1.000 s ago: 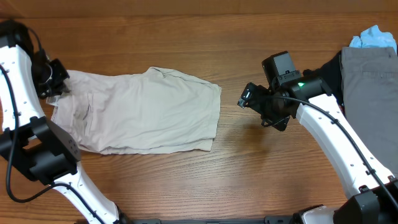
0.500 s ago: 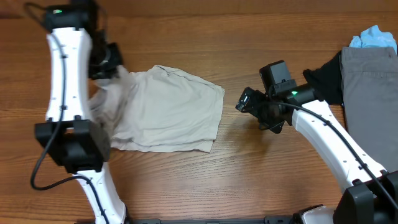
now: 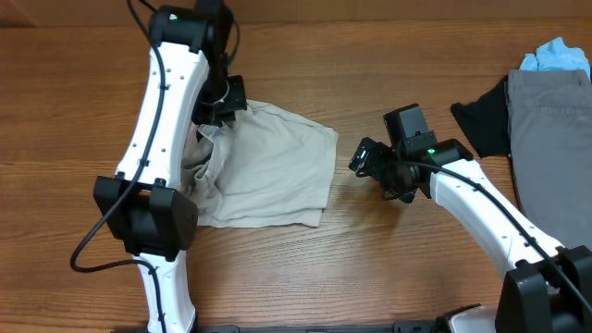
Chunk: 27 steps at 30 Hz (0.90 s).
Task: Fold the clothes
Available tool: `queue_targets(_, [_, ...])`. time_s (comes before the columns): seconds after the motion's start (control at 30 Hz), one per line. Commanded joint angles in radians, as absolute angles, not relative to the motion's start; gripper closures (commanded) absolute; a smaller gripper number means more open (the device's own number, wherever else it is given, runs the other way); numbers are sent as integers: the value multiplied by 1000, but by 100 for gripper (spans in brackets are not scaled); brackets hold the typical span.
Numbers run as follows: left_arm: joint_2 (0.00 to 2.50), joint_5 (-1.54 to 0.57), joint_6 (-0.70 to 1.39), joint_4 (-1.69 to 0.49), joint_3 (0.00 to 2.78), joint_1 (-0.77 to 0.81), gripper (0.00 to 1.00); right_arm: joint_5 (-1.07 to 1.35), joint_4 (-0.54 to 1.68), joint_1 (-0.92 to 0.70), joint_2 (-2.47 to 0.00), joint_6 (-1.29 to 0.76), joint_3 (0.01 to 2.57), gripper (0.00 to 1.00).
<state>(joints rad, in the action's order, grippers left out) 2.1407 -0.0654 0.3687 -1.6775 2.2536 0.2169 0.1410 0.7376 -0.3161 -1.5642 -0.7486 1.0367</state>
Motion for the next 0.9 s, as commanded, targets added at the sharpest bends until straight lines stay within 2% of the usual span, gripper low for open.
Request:
queue_targets(0.0, [2138, -70, 397, -1679, 2278, 258, 96, 132, 730, -319, -1566, -756, 1034, 0])
queue_targets(0.13, [2138, -70, 398, -1663, 2268, 292, 92, 132, 734, -319, -1566, -756, 1034, 0])
queue_targets(0.4, [2138, -79, 486, -1636, 2259, 311, 96, 115, 734, -319, -1571, -756, 1033, 0])
queue_targets(0.5, [2136, -66, 495, -1639, 2259, 305, 96, 75, 739, -319, -1592, -756, 1033, 7])
queue_targets(0.57, [2131, -44, 507, -1646, 2260, 284, 96, 71, 740, -319, -1613, -756, 1033, 9])
queue_targets(0.87, [2101, 11, 489, -1690, 2262, 75, 96, 72, 730, -319, -1644, -756, 1033, 8])
